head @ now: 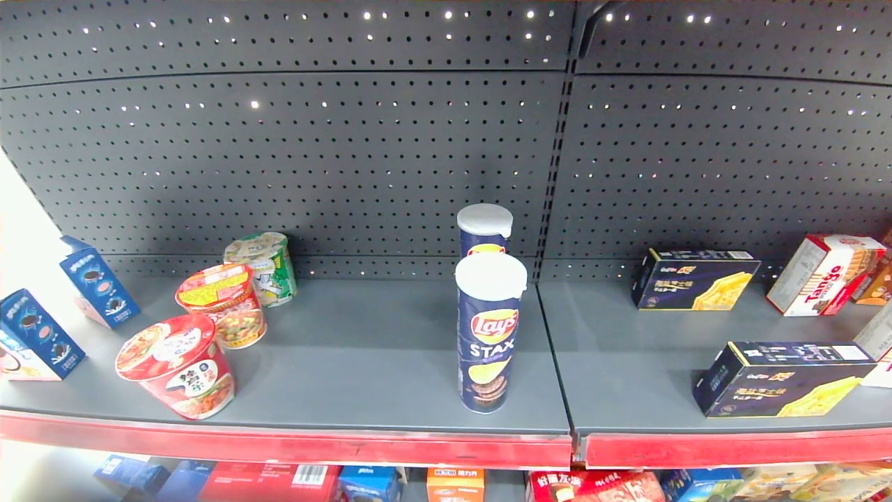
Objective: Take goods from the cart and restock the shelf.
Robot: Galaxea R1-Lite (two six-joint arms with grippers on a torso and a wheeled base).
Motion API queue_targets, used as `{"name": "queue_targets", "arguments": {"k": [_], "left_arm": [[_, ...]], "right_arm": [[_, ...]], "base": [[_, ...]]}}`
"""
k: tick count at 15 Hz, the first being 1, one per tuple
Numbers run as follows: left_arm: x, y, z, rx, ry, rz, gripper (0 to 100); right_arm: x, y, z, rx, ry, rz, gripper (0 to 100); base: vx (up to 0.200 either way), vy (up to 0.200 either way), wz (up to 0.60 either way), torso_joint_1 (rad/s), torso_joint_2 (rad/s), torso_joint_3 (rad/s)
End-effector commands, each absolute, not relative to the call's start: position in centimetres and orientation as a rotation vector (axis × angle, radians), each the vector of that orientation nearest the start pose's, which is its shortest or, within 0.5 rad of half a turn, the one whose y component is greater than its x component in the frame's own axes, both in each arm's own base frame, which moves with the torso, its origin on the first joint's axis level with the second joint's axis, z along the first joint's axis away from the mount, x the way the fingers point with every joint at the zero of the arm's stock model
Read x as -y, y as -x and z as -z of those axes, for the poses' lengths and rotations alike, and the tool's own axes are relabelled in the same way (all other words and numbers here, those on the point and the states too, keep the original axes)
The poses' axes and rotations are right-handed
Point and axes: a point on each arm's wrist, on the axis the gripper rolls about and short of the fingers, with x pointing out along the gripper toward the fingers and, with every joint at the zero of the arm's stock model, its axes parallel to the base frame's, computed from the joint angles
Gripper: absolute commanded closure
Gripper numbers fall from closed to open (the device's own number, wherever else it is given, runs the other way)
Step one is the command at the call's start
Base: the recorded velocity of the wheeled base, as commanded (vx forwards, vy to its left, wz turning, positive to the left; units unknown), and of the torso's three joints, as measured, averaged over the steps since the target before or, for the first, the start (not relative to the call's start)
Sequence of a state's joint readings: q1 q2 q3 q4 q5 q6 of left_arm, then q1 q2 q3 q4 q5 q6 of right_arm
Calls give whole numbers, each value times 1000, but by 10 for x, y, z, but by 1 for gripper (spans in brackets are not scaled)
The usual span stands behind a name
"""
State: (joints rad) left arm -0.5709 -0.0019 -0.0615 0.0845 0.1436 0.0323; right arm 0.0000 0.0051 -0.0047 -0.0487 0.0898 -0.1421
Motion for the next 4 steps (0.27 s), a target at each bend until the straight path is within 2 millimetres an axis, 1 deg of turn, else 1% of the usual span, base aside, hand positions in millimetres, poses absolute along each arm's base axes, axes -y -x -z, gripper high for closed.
{"name": "queue_targets", "arguments": {"k": [1, 4], "left_arm": [[-18, 22, -84, -15, -40, 427, 0], [-18, 22, -84, -15, -40, 427, 0]], "right_arm": [[-2, 23, -82, 54, 142, -87, 0], [-2, 23, -82, 55, 139, -84, 0]], "base": [[0, 0, 0, 0, 0, 0], [0, 0, 0, 0, 0, 0]]}}
